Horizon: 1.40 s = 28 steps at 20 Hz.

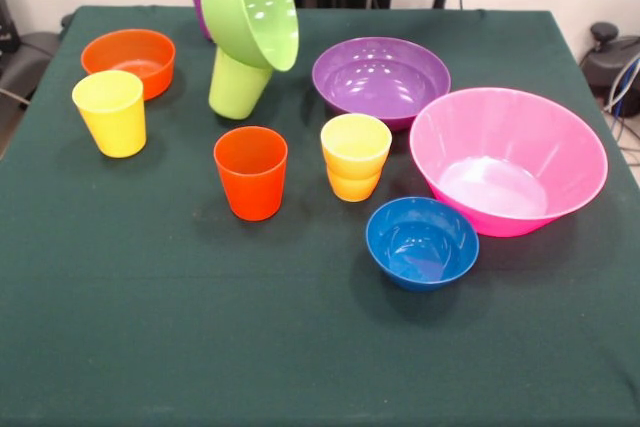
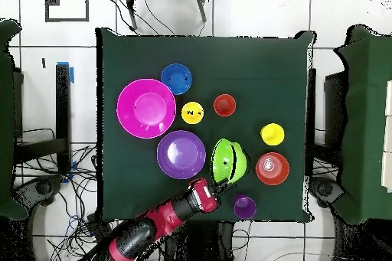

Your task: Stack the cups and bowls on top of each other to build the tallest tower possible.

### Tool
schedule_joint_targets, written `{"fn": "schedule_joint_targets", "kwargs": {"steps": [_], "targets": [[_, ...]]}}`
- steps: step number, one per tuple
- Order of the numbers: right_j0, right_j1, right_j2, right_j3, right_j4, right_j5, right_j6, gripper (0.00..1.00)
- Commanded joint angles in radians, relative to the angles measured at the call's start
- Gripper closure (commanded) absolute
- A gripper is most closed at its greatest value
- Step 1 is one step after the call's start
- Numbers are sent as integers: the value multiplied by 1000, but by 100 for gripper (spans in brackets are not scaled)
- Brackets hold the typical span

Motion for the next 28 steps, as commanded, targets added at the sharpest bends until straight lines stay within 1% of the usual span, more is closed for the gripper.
{"fn": "schedule_joint_targets", "kwargs": {"steps": [1, 6, 18, 28], "targets": [[19, -27, 139, -146, -33, 56, 104, 100], [32, -35, 145, -139, -40, 56, 108, 100], [48, -17, 127, -160, -36, 111, 128, 100], [54, 2, 111, -152, -47, 113, 123, 100]]}}
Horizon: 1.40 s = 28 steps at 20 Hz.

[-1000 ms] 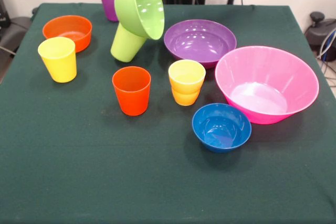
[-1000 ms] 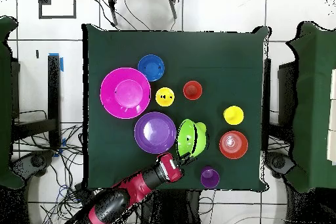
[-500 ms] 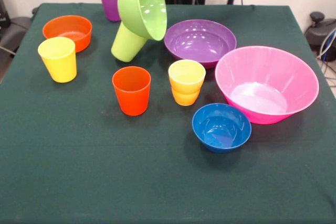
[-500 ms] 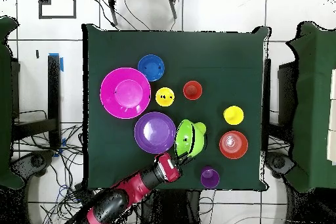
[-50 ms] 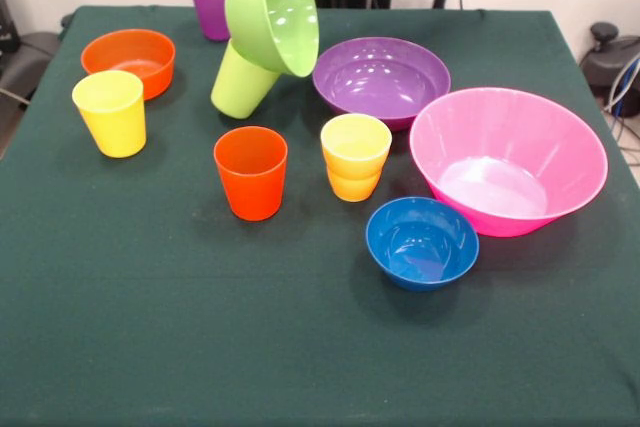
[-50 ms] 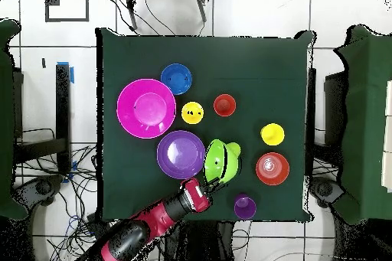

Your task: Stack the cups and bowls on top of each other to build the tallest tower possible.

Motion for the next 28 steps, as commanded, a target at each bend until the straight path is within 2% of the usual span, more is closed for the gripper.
{"fn": "schedule_joint_targets", "kwargs": {"steps": [1, 13, 28], "targets": [[20, 63, 95, -150, -32, 106, 123, 100], [-28, 103, 85, -140, 6, 11, 139, 100], [-74, 145, 50, -142, 31, -24, 151, 100]]}}
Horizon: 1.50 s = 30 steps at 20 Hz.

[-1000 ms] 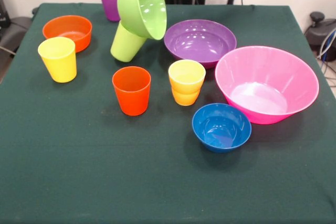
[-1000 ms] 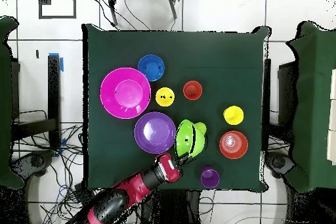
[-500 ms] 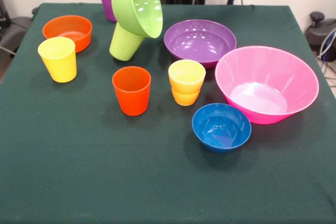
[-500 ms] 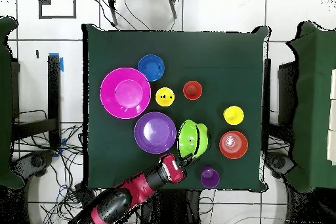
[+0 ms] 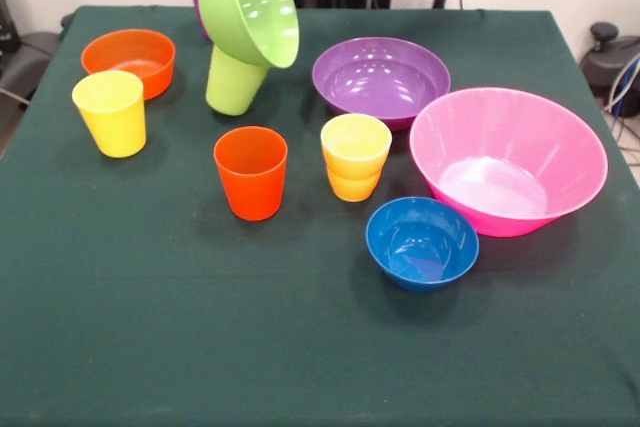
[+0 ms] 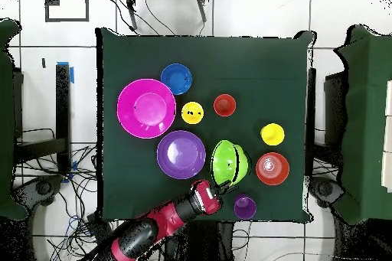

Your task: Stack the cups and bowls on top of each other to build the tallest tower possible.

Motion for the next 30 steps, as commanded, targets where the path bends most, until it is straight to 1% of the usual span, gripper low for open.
{"fn": "schedule_joint_targets", "kwargs": {"steps": [1, 6, 14, 19, 24, 30], "targets": [[-36, 75, 55, -140, 32, -26, 151, 100], [-55, 68, 69, -133, 40, -76, 151, 100], [-46, 18, 97, -104, 11, -100, 129, 100], [-65, -6, 103, -90, 4, -133, 117, 100], [-60, -22, 108, -78, -8, -134, 108, 100], [-89, -32, 108, -52, -13, -202, 97, 100]]}}
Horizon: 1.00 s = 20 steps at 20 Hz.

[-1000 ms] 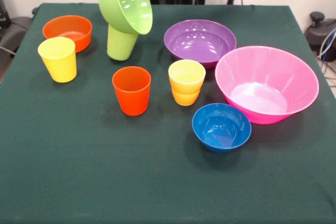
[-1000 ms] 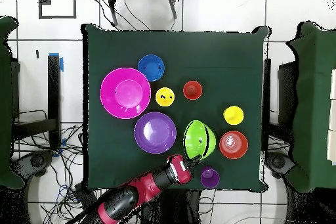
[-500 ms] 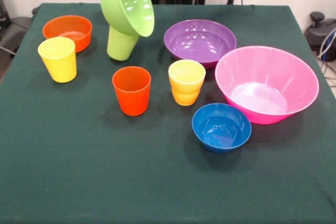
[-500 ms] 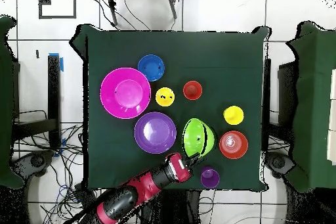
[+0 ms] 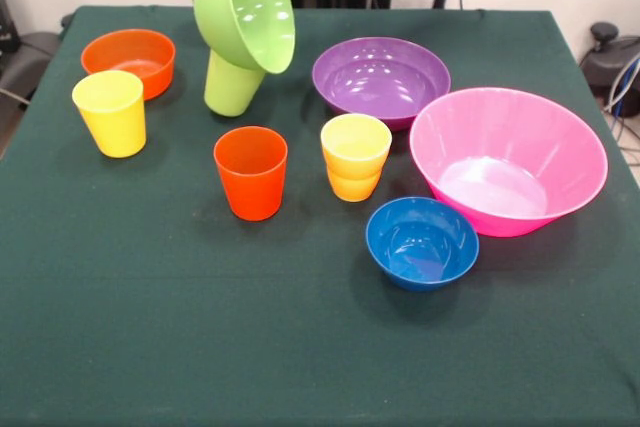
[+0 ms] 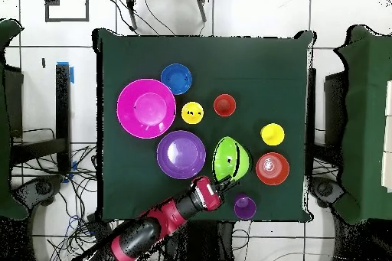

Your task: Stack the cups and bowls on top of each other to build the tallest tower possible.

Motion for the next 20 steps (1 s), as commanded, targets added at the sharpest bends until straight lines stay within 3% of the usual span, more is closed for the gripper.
{"fn": "schedule_joint_targets", "kwargs": {"steps": [1, 12, 20], "targets": [[-47, 24, 107, -70, -10, -129, 97, 100], [-91, 15, 101, -41, -12, -230, 75, 100], [-86, 14, 102, -36, -10, -232, 65, 100]]}}
